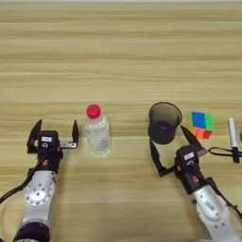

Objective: Move the objects on the table

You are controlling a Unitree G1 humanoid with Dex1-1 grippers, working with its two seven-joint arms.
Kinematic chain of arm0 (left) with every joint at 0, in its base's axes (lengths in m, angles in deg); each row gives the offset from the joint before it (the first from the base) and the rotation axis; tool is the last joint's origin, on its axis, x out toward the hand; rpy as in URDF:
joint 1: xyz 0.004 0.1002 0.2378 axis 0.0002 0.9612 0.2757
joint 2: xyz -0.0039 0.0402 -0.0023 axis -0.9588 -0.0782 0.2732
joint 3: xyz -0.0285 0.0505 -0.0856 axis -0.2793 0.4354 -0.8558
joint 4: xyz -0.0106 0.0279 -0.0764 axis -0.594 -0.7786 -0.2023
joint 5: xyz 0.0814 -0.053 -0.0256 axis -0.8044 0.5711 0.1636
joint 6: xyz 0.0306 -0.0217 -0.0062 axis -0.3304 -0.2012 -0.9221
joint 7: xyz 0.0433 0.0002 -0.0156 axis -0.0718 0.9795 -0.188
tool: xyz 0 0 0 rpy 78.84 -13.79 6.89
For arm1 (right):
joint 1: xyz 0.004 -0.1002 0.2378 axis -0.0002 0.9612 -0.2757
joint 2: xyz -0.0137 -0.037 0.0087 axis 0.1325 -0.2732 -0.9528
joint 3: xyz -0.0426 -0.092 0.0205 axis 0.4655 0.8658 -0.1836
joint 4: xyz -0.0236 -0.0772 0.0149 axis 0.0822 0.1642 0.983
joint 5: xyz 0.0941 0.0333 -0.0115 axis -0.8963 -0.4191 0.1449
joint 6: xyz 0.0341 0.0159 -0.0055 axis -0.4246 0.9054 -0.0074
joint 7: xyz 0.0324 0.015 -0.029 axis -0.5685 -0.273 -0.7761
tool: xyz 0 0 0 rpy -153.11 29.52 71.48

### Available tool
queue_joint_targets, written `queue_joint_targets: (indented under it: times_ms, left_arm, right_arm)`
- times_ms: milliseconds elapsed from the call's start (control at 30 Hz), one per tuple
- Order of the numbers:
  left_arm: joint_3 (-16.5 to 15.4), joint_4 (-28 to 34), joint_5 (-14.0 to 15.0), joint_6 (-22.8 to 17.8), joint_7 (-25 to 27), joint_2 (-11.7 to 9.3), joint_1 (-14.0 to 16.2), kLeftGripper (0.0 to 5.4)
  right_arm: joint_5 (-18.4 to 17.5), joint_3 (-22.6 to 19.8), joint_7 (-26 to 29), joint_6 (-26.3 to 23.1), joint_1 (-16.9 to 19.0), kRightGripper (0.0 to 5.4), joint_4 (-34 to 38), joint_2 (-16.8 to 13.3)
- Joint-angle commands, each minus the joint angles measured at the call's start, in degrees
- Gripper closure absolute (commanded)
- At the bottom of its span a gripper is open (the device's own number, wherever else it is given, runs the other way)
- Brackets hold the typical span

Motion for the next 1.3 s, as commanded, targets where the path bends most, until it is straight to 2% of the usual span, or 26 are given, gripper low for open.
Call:
queue_joint_targets:
  times_ms: [33,800,1300]
  left_arm:
    - [0.34,-0.23,-0.48,0.05,-0.35,0.21,-0.03,0.03]
    - [0.49,-0.11,-0.45,0.06,-0.43,0.19,0.03,0.03]
    - [0.6,-0.26,-0.43,0.19,-0.54,0.3,-0.03,0.03]
  right_arm:
    - [-0.17,-0.13,-0.05,0.77,0.02,0.0,-1.3,0.2]
    - [0.15,-2.65,-2.64,0.74,-3.04,0.0,-7.6,0.59]
    - [-0.09,-4.3,-3.27,1.53,-10.15,0.0,-17.05,1.5]
